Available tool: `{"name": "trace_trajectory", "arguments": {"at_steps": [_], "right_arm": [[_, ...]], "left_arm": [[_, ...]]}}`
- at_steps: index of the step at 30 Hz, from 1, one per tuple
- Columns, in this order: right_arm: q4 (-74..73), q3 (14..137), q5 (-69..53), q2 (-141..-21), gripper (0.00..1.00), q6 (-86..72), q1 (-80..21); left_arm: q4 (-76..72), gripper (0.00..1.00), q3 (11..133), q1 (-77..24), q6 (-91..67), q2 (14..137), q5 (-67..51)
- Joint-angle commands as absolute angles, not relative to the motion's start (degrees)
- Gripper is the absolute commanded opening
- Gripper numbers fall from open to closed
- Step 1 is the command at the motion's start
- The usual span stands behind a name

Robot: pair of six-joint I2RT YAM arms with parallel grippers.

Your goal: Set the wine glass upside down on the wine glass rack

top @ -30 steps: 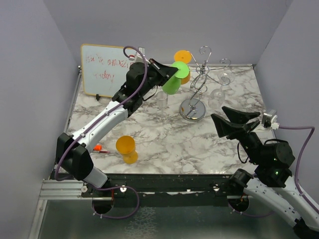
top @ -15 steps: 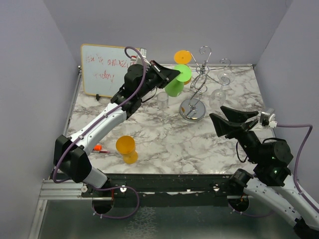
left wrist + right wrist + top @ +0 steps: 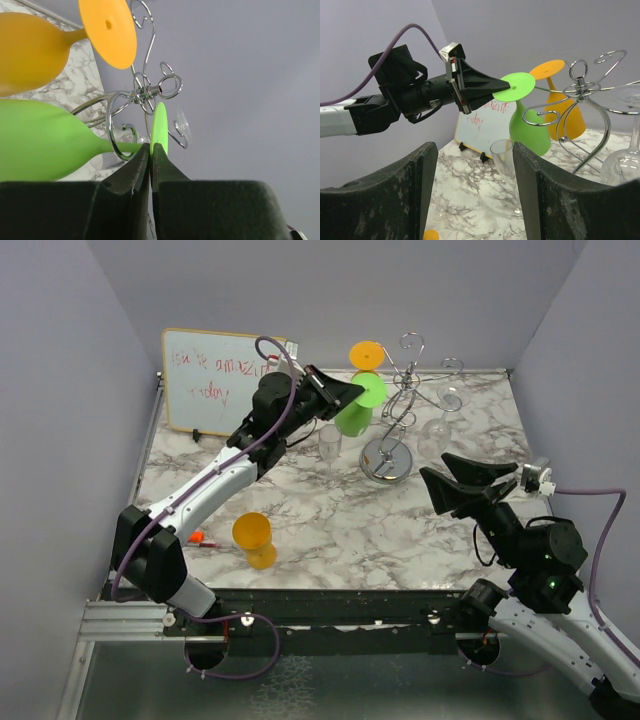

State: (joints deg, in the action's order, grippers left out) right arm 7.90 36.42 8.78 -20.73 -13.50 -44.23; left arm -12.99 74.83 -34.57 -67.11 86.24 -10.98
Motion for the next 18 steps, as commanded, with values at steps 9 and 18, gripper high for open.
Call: {"name": "trace_trajectory", "arguments": {"at_steps": [9, 18], "right_arm": [[8.9, 36.2, 8.9, -20.7, 0.67, -14.1, -44.2], [8.8, 36.3, 9.2, -20.8, 0.67, -14.5, -44.2]], "left_arm": [[-11.8, 0.29, 75.7, -34.6, -67.9, 88.0, -16.1], [-9.0, 0.62, 74.4, -34.6, -67.5, 85.3, -16.6]]}}
